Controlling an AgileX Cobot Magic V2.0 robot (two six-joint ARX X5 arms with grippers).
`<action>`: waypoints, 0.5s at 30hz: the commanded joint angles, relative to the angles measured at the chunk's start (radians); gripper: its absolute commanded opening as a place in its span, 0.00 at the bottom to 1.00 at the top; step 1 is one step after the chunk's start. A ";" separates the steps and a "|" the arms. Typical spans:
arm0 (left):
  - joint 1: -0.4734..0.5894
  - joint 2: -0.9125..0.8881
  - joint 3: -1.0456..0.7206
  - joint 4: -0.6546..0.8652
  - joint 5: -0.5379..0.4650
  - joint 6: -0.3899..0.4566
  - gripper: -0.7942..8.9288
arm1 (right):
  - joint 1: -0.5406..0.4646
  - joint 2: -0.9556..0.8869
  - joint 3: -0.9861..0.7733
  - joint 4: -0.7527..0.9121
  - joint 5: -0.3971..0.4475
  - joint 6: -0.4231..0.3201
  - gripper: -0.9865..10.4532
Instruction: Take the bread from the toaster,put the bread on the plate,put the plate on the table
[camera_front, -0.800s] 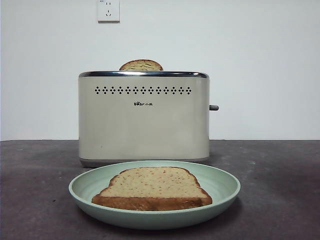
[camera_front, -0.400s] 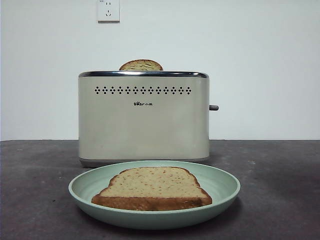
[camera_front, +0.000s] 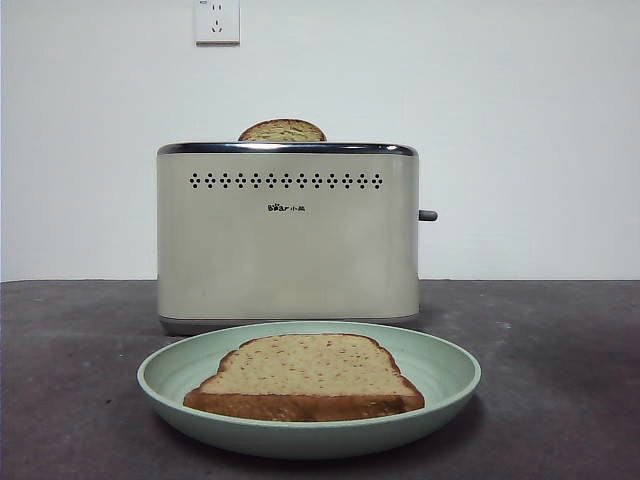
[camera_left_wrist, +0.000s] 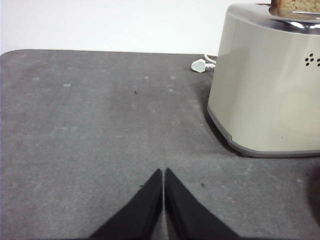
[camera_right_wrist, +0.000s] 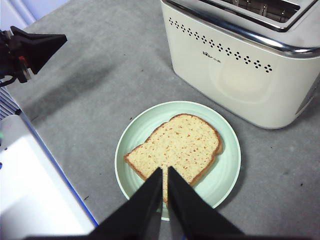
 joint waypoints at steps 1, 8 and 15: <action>0.001 -0.002 -0.024 -0.002 -0.004 -0.012 0.09 | 0.010 0.004 0.018 0.006 0.001 0.007 0.09; 0.001 -0.002 -0.024 0.007 -0.004 -0.012 0.09 | 0.010 0.004 0.018 0.006 0.001 0.007 0.09; 0.001 -0.002 -0.024 0.007 -0.004 -0.012 0.09 | 0.010 0.004 0.018 0.006 0.001 0.007 0.09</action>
